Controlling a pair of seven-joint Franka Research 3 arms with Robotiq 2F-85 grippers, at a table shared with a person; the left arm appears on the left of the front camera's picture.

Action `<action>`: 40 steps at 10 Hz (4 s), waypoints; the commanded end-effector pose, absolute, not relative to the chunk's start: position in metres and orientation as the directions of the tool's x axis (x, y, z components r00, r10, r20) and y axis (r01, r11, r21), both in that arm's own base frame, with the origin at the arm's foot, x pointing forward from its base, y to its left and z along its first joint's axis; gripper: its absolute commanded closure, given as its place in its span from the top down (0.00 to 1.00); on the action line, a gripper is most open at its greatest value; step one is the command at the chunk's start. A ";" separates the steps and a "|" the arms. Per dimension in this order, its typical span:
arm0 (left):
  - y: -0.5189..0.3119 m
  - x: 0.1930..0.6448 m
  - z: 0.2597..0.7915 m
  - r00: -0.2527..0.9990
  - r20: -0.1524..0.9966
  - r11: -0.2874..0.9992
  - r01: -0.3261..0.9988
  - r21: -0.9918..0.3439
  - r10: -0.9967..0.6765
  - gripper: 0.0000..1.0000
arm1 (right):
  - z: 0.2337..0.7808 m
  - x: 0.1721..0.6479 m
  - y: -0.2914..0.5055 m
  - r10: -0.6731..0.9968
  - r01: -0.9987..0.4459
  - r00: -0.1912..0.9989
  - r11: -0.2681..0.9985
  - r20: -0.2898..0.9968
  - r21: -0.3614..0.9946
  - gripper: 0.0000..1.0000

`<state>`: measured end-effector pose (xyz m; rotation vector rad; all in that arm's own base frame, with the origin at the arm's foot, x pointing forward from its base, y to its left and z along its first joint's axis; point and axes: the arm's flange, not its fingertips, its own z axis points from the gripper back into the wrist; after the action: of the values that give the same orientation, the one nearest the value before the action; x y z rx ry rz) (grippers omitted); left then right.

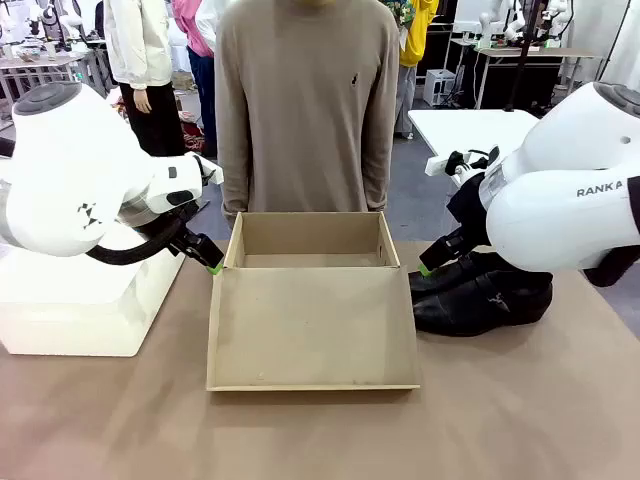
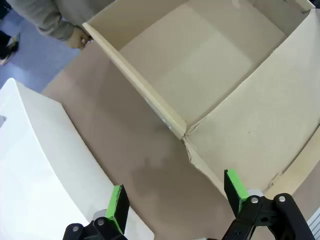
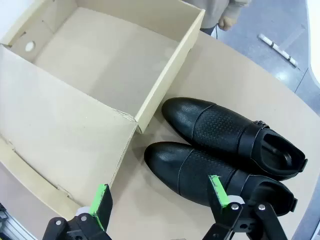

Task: Pack the shoes into the box.
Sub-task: Place one shoe of the Shoes into the Shoes Box.

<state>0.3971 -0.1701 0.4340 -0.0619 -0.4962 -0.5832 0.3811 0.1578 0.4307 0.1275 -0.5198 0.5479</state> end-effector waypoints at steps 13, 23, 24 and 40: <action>-0.171 0.398 0.450 0.720 0.469 0.842 0.528 0.108 -0.512 1.00 | 0.440 0.382 0.156 0.449 -0.524 0.736 0.852 0.506 0.007 1.00; -0.175 0.375 0.559 0.663 0.501 0.813 0.560 0.160 -0.556 1.00 | 0.550 0.352 0.134 0.466 -0.537 0.709 0.843 0.529 -0.023 1.00; -0.171 0.374 0.562 0.656 0.512 0.812 0.562 0.158 -0.554 1.00 | 0.553 0.350 0.132 0.470 -0.551 0.696 0.835 0.543 -0.017 1.00; -0.087 0.377 0.632 0.236 0.638 0.399 0.908 0.124 -0.733 1.00 | 0.620 0.320 0.074 0.603 -0.811 0.469 0.583 0.646 0.046 1.00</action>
<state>0.3742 -0.0907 0.6296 -0.2864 -0.6856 -1.1287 0.3139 0.0794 0.6186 0.3342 -0.6261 0.8546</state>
